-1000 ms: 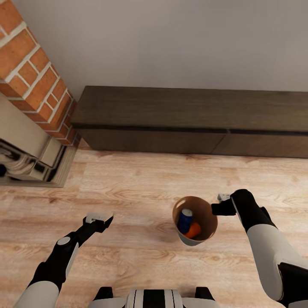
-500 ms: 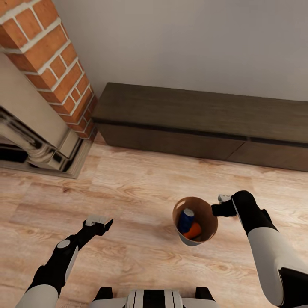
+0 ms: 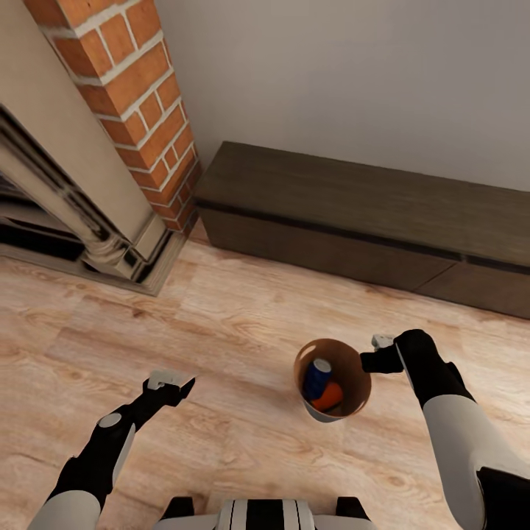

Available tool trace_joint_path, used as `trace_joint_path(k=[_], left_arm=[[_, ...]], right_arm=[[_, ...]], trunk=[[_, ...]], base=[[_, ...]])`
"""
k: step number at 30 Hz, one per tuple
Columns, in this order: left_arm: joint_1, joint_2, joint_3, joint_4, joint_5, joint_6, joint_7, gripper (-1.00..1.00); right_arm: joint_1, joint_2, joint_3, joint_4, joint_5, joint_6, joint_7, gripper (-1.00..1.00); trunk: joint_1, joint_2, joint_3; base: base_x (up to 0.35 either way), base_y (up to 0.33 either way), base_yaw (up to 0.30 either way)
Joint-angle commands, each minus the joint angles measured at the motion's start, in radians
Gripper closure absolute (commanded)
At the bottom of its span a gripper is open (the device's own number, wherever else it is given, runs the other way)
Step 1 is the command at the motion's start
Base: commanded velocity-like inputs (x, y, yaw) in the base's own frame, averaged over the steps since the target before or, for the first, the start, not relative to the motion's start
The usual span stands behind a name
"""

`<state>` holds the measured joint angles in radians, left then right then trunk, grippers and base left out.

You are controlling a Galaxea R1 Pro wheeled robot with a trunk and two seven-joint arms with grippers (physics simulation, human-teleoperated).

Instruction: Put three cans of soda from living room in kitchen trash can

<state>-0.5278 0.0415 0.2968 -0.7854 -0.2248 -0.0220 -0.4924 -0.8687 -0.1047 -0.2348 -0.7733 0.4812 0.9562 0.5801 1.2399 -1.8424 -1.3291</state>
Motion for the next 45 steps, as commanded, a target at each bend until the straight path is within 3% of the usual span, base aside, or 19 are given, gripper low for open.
trace_joint_path(k=[1,22,35,45], left_arm=[[0.000,0.000,0.000,0.000,0.000,0.000,0.000,-1.00],[0.000,0.000,0.000,0.002,-0.001,-0.003,0.000,-1.00],[0.000,0.000,-0.001,0.048,0.001,-0.004,0.000,-1.00],[0.000,0.000,-0.002,0.052,0.002,-0.005,0.021,-1.00]], right_arm=[[0.000,0.001,0.000,0.000,-0.018,0.007,0.005,1.00],[0.020,0.001,0.000,-0.032,-0.018,0.007,0.009,1.00],[0.020,0.002,0.000,-0.032,-0.019,0.007,0.009,1.00],[0.032,0.021,0.000,-0.032,-0.018,0.007,0.006,1.00]], trunk=[[0.000,0.000,0.001],[0.000,0.000,0.019],[0.000,0.000,0.030],[0.000,0.000,0.039]], base=[[0.000,0.000,0.236],[0.000,0.000,0.226],[0.000,0.000,0.225],[0.000,0.000,0.225]])
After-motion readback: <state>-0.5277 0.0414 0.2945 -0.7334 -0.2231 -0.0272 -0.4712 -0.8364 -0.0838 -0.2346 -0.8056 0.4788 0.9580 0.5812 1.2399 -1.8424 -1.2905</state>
